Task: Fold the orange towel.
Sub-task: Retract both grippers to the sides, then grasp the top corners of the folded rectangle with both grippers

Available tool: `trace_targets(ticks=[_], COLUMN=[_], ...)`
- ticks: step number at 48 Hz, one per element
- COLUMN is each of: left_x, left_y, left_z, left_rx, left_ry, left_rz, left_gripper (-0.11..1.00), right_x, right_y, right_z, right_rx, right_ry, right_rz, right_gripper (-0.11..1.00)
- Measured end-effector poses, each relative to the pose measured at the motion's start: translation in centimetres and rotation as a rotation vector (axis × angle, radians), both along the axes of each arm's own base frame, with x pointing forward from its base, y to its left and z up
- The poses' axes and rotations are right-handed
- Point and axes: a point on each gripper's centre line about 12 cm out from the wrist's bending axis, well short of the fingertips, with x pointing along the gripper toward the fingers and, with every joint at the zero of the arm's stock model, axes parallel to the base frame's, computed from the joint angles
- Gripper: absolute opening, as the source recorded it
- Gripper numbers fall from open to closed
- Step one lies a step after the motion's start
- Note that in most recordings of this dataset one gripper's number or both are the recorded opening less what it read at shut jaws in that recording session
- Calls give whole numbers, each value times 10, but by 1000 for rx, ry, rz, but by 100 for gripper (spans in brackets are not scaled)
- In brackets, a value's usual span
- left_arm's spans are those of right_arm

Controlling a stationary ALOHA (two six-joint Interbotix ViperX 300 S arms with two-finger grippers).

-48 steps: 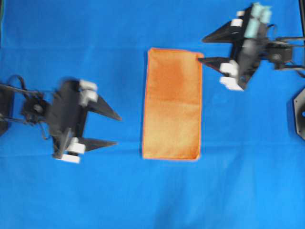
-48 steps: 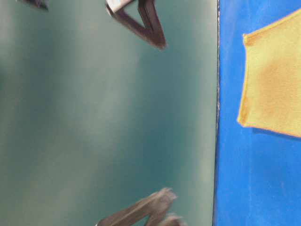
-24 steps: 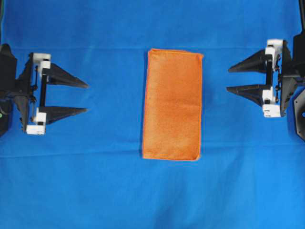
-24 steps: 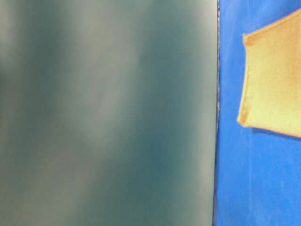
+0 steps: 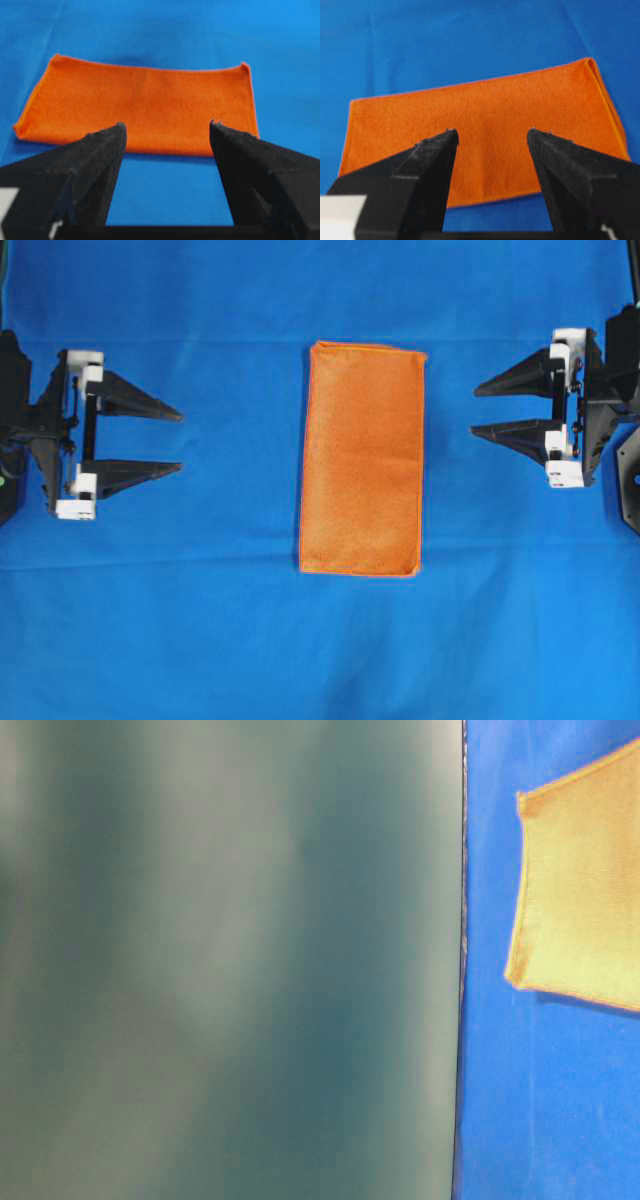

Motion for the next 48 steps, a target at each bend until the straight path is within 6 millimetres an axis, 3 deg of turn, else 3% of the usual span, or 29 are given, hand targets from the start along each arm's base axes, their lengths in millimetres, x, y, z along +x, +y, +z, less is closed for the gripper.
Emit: trace_targets(ticks=[10, 19, 28, 37, 48], left_x=[37, 82, 117, 136, 144], left_y=[23, 54, 89, 121, 150], left_z=[-10, -26, -56, -90, -139], left_rx=[-1, 0, -13, -29, -49], left_ry=[64, 137, 211, 273, 343], left_rz=[79, 159, 234, 297, 356], left_gripper=[64, 77, 87, 87, 87], right_x=[11, 22, 40, 53, 64], right_y=[-28, -59, -84, -108, -123], right_z=[0, -21, -46, -80, -113], right_rx=[-6, 9, 17, 48, 82], right_ry=[72, 183, 290, 395, 469], right_rz=[-114, -200, -231, -255, -258], right_gripper=[62, 63, 63, 63, 63])
